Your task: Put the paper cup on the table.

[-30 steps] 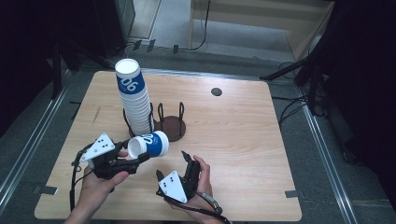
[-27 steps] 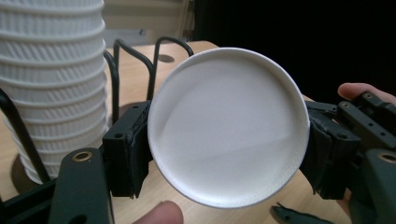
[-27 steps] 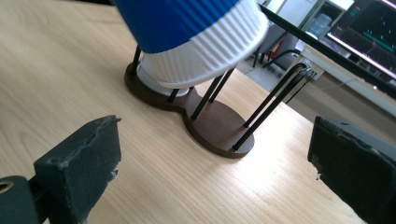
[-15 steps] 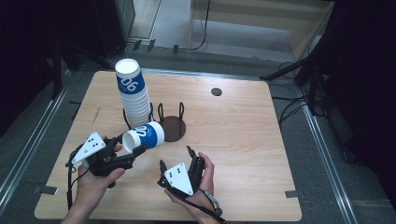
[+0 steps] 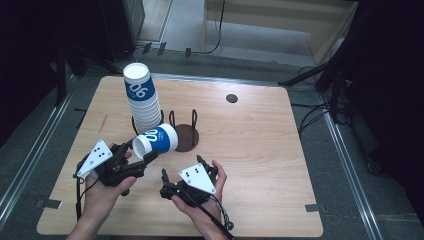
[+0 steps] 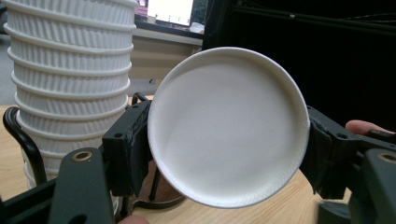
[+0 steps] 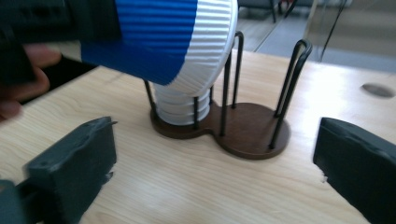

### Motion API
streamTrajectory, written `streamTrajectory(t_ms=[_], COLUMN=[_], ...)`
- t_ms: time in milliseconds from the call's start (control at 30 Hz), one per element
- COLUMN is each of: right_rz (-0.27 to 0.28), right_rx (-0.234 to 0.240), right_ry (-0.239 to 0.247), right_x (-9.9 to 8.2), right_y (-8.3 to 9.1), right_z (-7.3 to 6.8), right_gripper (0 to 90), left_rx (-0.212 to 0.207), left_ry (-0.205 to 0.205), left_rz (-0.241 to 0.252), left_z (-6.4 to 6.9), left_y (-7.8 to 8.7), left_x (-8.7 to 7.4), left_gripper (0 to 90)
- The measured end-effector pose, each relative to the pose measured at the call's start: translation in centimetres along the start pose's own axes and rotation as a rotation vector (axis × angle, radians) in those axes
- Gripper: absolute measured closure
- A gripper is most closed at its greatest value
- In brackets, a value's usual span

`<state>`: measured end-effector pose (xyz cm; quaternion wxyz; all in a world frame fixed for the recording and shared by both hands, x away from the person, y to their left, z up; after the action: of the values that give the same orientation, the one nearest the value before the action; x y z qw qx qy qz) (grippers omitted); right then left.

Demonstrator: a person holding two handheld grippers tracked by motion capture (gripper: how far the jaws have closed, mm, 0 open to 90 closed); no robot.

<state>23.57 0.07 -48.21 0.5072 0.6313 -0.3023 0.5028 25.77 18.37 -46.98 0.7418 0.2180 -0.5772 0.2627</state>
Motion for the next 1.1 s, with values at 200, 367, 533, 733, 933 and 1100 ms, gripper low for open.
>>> streamTrajectory(t_ms=[200, 367, 533, 733, 933, 1100], right_rz=[-0.022, -0.035, -0.038, -0.036, -0.055, -0.059], right_rx=[0.003, 0.005, 0.023, 0.024, 0.031, 0.034], right_ry=[-0.175, -0.247, -0.393, -0.464, -0.543, -0.599], right_x=[0.7, 0.9, 1.6, 2.0, 1.9, 2.1], right_y=[-0.2, -0.4, -0.9, -0.9, -1.1, -1.2], right_z=[0.9, 0.7, 0.5, 0.2, -0.2, -0.2], right_gripper=[0.0, 0.0, 0.0, 0.0, 0.0, 0.0], left_rx=[-0.002, -0.004, -0.012, -0.032, -0.04, -0.047], left_ry=[0.008, 0.01, 0.008, 0.024, 0.03, 0.031], left_rz=[0.02, 0.03, 0.049, 0.052, 0.069, 0.075], left_z=[-0.4, -0.4, -0.3, -0.1, -0.1, -0.1], left_y=[0.2, 0.2, 0.0, -0.2, -0.3, -0.4], left_x=[-0.1, -0.1, -0.2, -0.4, -0.6, -0.7], left_gripper=[28.2, 28.2, 28.3, 28.3, 28.3, 28.3])
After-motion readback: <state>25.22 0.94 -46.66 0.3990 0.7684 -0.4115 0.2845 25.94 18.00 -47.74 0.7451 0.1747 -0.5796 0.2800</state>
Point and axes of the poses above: each handheld gripper's, and its own axes: y roughly backward along the jaws, x roughly out of its top, z roughly to its right, the point moved 4 cm from there along -y, roughly forward along the jaws, and after that the axes turned 11 degrees about -x, right-handed, at the moved point
